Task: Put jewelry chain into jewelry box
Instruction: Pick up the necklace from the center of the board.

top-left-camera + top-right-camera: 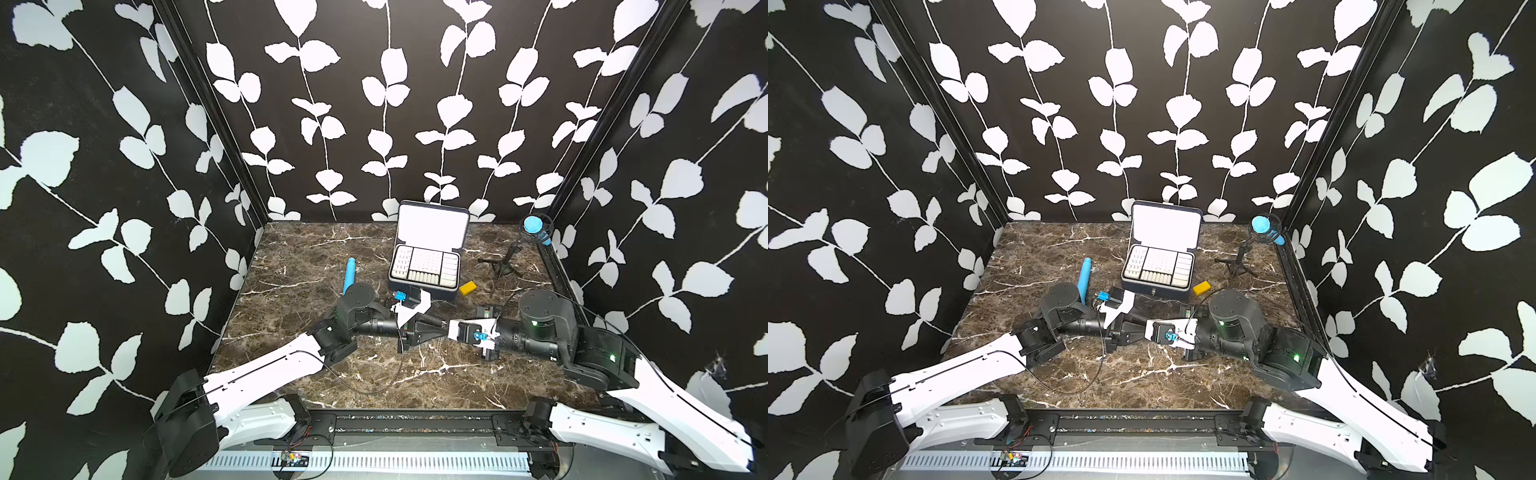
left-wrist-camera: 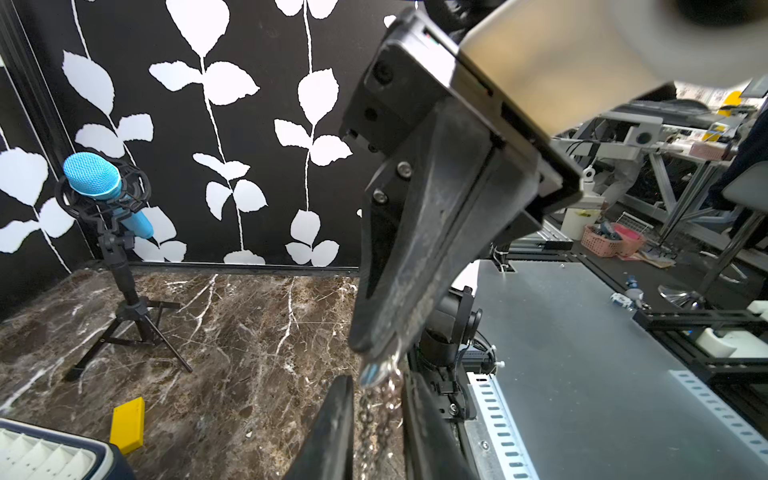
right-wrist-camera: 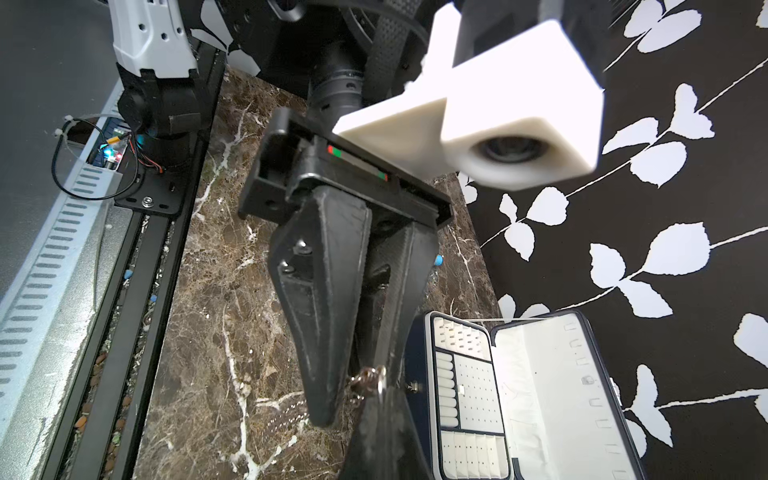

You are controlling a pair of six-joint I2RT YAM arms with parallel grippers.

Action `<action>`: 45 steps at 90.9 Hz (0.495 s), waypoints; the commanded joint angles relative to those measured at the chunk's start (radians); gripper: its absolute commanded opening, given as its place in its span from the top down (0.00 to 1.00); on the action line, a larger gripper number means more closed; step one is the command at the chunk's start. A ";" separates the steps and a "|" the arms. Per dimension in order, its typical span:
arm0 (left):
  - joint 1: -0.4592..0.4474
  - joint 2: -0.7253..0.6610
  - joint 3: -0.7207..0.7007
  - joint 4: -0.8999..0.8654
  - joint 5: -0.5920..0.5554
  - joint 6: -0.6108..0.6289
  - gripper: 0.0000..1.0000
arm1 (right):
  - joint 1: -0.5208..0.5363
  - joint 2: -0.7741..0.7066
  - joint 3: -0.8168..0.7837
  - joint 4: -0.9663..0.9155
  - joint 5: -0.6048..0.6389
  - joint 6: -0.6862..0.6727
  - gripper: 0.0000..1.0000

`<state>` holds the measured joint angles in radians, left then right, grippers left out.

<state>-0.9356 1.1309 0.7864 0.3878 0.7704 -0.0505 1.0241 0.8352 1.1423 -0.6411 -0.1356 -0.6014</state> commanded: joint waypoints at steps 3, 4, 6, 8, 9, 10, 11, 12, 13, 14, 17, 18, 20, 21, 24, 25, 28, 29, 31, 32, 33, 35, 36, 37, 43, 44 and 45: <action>-0.005 -0.001 0.032 0.019 0.013 0.013 0.80 | 0.007 -0.014 -0.011 0.043 -0.008 0.024 1.00; -0.005 -0.001 0.032 0.019 0.013 0.013 0.80 | 0.007 -0.014 -0.012 0.045 -0.008 0.024 1.00; -0.005 0.000 0.032 0.019 0.013 0.013 0.81 | 0.007 -0.014 -0.014 0.046 -0.009 0.026 1.00; -0.005 0.000 0.033 0.019 0.013 0.014 0.82 | 0.007 -0.014 -0.015 0.047 -0.010 0.026 1.00; -0.005 0.000 0.032 0.019 0.013 0.014 0.82 | 0.007 -0.014 -0.016 0.047 -0.011 0.028 1.00; -0.005 0.000 0.032 0.019 0.013 0.015 0.83 | 0.007 -0.015 -0.017 0.048 -0.011 0.029 1.00; -0.005 0.000 0.031 0.019 0.013 0.014 0.83 | 0.007 -0.015 -0.018 0.049 -0.012 0.031 1.00; -0.005 0.000 0.031 0.019 0.012 0.015 0.84 | 0.006 -0.015 -0.019 0.051 -0.013 0.032 1.00; -0.005 0.000 0.031 0.019 0.012 0.015 0.84 | 0.006 -0.016 -0.019 0.051 -0.014 0.032 1.00; -0.005 0.000 0.030 0.019 0.012 0.015 0.85 | 0.007 -0.017 -0.021 0.052 -0.014 0.033 1.00; -0.005 0.001 0.030 0.020 0.011 0.016 0.87 | 0.007 -0.016 -0.025 0.056 -0.016 0.036 1.00; -0.005 0.001 0.030 0.019 0.011 0.015 0.88 | 0.007 -0.016 -0.025 0.057 -0.017 0.036 1.00; -0.005 0.001 0.030 0.019 0.011 0.015 0.90 | 0.007 -0.016 -0.027 0.058 -0.018 0.037 1.00; -0.005 0.001 0.030 0.019 0.012 0.016 0.91 | 0.007 -0.017 -0.027 0.059 -0.018 0.038 1.00; -0.005 0.001 0.029 0.018 0.013 0.017 0.95 | 0.006 -0.019 -0.029 0.060 -0.019 0.039 1.00; -0.005 0.001 0.029 0.017 0.014 0.018 0.97 | 0.006 -0.018 -0.030 0.060 -0.018 0.039 1.00; -0.005 0.000 0.032 0.013 0.014 0.020 1.00 | 0.007 -0.019 -0.032 0.062 -0.020 0.040 1.00; -0.005 0.000 0.032 0.011 0.014 0.022 1.00 | 0.007 -0.019 -0.033 0.062 -0.020 0.041 1.00; -0.005 0.000 0.032 0.005 0.013 0.025 1.00 | 0.007 -0.020 -0.035 0.063 -0.021 0.042 1.00; -0.005 -0.002 0.033 0.001 0.012 0.026 1.00 | 0.006 -0.020 -0.036 0.065 -0.022 0.043 1.00; -0.005 -0.003 0.034 -0.002 0.009 0.029 1.00 | 0.006 -0.022 -0.038 0.065 -0.024 0.044 1.00; -0.005 -0.005 0.033 -0.009 0.005 0.033 1.00 | 0.007 -0.024 -0.041 0.068 -0.024 0.046 1.00; -0.005 -0.006 0.034 -0.011 0.003 0.035 1.00 | 0.007 -0.025 -0.042 0.069 -0.026 0.047 1.00; -0.005 -0.008 0.033 -0.013 0.001 0.036 1.00 | 0.007 -0.025 -0.045 0.071 -0.026 0.048 1.00; -0.005 -0.014 0.033 -0.020 -0.001 0.040 1.00 | 0.007 -0.030 -0.056 0.079 -0.028 0.051 1.00; -0.005 -0.015 0.032 -0.021 -0.001 0.041 1.00 | 0.007 -0.031 -0.058 0.081 -0.027 0.051 1.00; -0.005 -0.015 0.032 -0.022 -0.002 0.042 1.00 | 0.007 -0.032 -0.059 0.083 -0.027 0.051 1.00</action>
<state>-0.9356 1.1332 0.7864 0.3798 0.7700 -0.0292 1.0241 0.8185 1.0996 -0.6113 -0.1394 -0.5720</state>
